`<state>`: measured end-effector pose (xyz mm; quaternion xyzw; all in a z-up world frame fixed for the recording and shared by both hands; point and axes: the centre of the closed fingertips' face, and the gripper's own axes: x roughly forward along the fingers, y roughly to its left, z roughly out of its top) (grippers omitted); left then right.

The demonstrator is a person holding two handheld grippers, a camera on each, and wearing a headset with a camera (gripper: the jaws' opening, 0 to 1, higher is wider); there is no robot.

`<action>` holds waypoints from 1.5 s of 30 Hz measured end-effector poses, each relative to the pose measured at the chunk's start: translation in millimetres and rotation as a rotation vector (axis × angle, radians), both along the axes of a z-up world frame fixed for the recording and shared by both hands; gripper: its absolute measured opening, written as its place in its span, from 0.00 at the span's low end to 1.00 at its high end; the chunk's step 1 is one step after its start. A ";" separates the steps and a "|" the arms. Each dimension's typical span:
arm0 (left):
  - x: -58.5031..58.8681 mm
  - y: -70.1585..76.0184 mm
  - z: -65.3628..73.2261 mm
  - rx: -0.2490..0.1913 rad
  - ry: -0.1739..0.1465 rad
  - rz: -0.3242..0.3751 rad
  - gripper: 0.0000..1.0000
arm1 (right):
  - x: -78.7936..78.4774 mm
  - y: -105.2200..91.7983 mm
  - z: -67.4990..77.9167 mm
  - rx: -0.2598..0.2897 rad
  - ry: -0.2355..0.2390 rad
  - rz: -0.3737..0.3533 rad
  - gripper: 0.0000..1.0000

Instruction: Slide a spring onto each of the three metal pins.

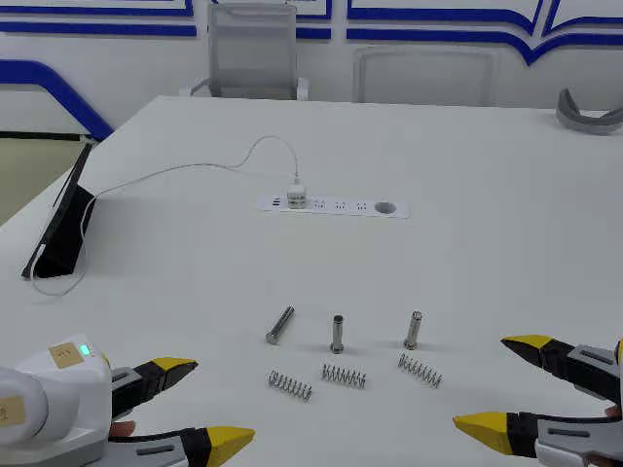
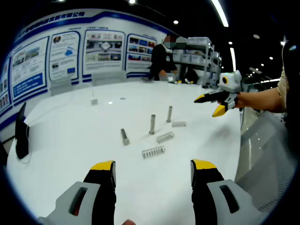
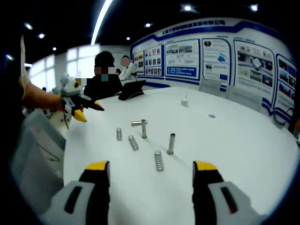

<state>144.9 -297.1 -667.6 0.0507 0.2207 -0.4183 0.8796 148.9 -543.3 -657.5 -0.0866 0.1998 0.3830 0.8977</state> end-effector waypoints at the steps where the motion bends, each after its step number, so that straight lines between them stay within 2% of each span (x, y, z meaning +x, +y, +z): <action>1: 0.3 0.2 -0.1 0.001 0.000 0.000 0.65 | 0.0 0.0 0.1 0.000 0.000 -0.001 0.73; 14: 8.0 3.5 2.2 0.013 -0.009 0.013 0.62 | -2.4 2.4 1.3 0.004 0.002 -0.002 0.73; 22: 16.1 -2.1 5.8 0.021 -0.018 0.007 0.61 | -3.3 3.3 1.5 0.001 0.001 -0.005 0.72; 32: 35.9 -4.4 8.8 0.027 -0.027 0.022 0.59 | -5.7 1.8 0.9 0.004 0.006 -0.016 0.72; 38: 55.0 -9.0 11.7 0.028 -0.033 0.032 0.56 | -7.0 3.7 3.5 0.003 0.000 -0.014 0.72; 45: 76.8 -17.2 13.7 0.060 -0.044 0.019 0.55 | -9.9 4.6 4.4 0.005 -0.001 -0.014 0.72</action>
